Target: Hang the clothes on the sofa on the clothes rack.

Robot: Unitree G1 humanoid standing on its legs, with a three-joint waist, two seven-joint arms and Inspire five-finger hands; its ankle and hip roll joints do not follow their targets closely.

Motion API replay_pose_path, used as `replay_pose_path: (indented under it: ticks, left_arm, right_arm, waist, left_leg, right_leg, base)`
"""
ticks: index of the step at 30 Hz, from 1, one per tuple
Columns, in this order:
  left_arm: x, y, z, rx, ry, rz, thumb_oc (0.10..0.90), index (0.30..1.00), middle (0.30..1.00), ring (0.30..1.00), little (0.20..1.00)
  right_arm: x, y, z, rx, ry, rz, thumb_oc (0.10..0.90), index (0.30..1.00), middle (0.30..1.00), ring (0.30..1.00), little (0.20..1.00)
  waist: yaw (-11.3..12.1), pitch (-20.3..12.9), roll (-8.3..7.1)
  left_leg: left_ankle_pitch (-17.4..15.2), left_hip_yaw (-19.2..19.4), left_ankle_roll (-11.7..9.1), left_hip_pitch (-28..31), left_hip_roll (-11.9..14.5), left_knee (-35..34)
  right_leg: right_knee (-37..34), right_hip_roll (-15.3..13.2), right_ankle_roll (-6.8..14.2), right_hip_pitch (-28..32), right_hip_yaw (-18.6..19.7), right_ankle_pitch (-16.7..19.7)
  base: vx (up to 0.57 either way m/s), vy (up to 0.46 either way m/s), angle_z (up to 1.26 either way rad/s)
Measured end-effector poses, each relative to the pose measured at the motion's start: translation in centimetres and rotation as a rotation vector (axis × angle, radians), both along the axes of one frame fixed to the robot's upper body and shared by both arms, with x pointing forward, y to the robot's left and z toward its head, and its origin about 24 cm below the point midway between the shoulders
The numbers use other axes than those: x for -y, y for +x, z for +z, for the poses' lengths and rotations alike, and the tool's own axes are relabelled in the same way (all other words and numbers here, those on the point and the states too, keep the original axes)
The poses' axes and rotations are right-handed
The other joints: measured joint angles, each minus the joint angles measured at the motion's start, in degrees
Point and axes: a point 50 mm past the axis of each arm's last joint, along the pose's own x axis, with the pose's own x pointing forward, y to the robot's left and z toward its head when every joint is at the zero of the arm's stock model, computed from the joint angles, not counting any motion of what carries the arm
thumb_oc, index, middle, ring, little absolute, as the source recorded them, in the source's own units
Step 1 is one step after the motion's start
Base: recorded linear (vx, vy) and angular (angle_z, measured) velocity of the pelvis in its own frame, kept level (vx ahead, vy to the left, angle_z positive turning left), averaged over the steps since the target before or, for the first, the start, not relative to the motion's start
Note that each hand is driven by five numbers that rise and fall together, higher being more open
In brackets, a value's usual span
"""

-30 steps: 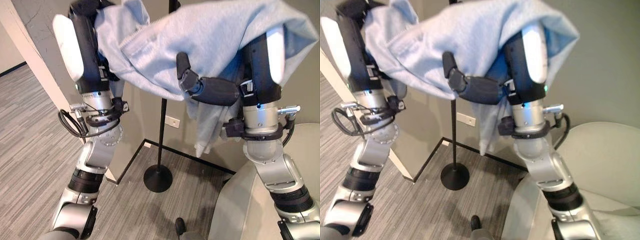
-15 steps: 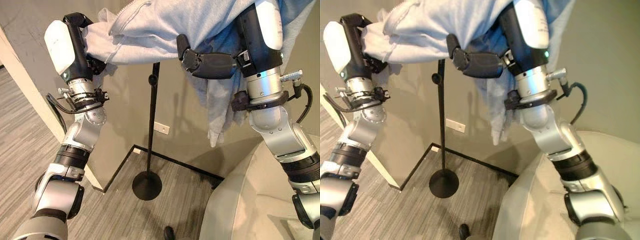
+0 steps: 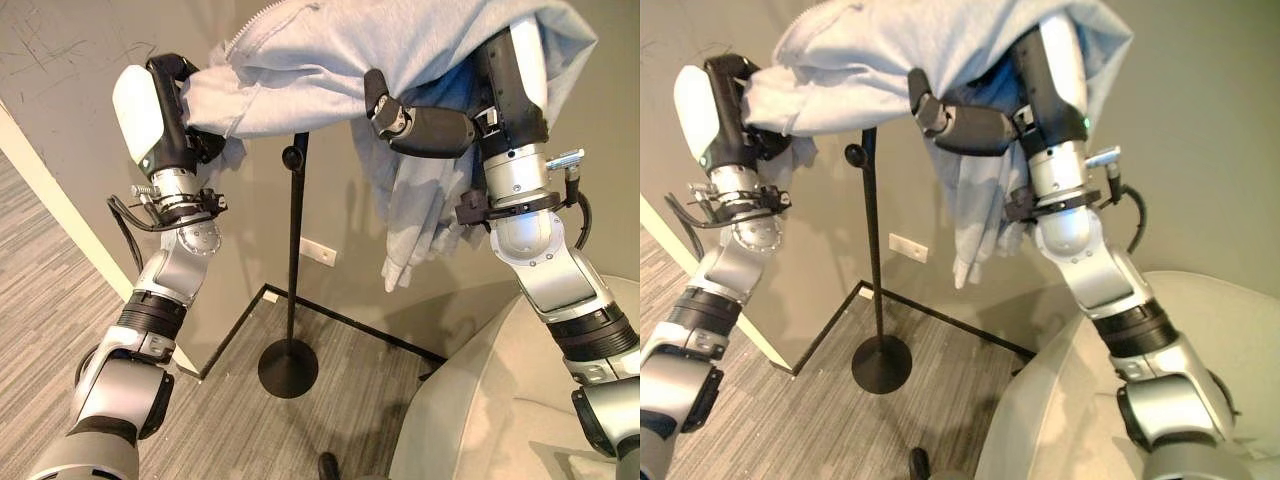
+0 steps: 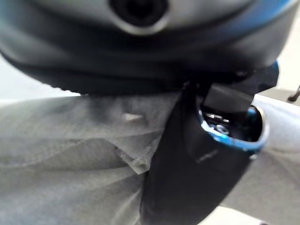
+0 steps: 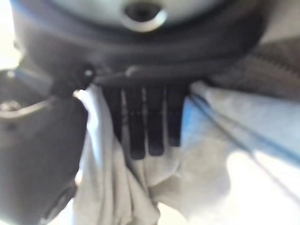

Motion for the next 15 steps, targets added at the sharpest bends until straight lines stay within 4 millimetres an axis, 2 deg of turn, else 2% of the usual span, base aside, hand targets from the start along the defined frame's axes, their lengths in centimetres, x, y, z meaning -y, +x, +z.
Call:
replay_pose_path:
  ticks: [4, 6, 8, 9, 13, 15]
  left_arm:
    - [-0.5, 0.5, -1.3, -0.071, 0.011, 0.007, 0.4, 0.3, 0.3, 0.3, 0.3]
    - [-1.0, 0.6, -1.9, -0.11, 0.007, 0.016, 0.4, 0.3, 0.3, 0.3, 0.3]
    - [-1.7, 0.6, -2.0, -0.126, -0.004, 0.037, 0.4, 0.3, 0.3, 0.3, 0.3]
    - [-3.2, 0.7, -2.4, -0.152, 0.011, 0.08, 0.4, 0.3, 0.3, 0.3, 0.3]
    - [-4.8, 0.7, -2.8, -0.202, 0.011, 0.127, 0.4, 0.3, 0.3, 0.3, 0.3]
    - [-6.3, 0.6, -3.2, -0.247, 0.013, 0.162, 0.4, 0.3, 0.3, 0.3, 0.3]
  right_arm:
    - [0.7, 0.9, -0.9, -0.09, 0.012, 0.004, 0.4, 0.3, 0.3, 0.3, 0.3]
    - [1.5, 1.1, -1.1, -0.132, 0.014, -0.005, 0.4, 0.3, 0.3, 0.3, 0.3]
    - [1.6, 1.2, -1.0, -0.138, 0.025, 0.0, 0.4, 0.3, 0.3, 0.3, 0.3]
    - [1.7, 2.1, -0.7, -0.163, 0.023, -0.006, 0.4, 0.3, 0.3, 0.3, 0.3]
    - [2.5, 3.0, 0.2, -0.184, 0.023, -0.039, 0.4, 0.3, 0.3, 0.3, 0.3]
    - [3.3, 3.5, 2.1, -0.156, 0.058, -0.066, 0.4, 0.3, 0.3, 0.3, 0.3]
  waist:
    - [-0.1, -0.1, 0.63]
    - [0.5, -0.1, 0.66]
    - [1.1, -0.1, 0.66]
    - [1.2, -0.1, 0.64]
    - [1.6, -0.2, 0.62]
    - [1.7, -0.2, 0.62]
  left_leg:
    - [-0.4, -1.1, -0.6, -1.6, 1.1, -0.1]
    - [0.0, -1.3, -1.3, -2.5, 1.7, 0.0]
    - [0.3, -1.4, -1.7, -3.0, 2.2, 0.1]
    - [0.7, -1.4, -2.3, -3.0, 2.7, 0.1]
    - [1.2, -1.7, -3.3, -4.1, 3.9, 0.0]
    - [2.1, -2.1, -4.5, -5.0, 4.7, 0.0]
  right_leg:
    - [0.0, 0.8, -0.4, -1.1, -1.0, -0.2]
    - [0.0, 1.4, -1.6, -2.1, -1.6, 0.3]
    - [0.0, 1.8, -1.7, -2.1, -1.7, 0.1]
    - [0.0, 2.3, -1.9, -2.1, -1.8, 0.0]
    - [0.0, 3.6, -3.0, -2.7, -3.5, -0.5]
    - [0.0, 4.3, -3.7, -3.5, -4.5, -0.4]
  base:
    - [0.06, -0.069, 0.1]
    - [0.07, -0.105, 0.17]
    - [0.07, -0.103, 0.01]
    - [0.05, -0.081, 0.02]
    - [0.05, -0.082, 0.17]
    - [0.03, -0.078, 0.14]
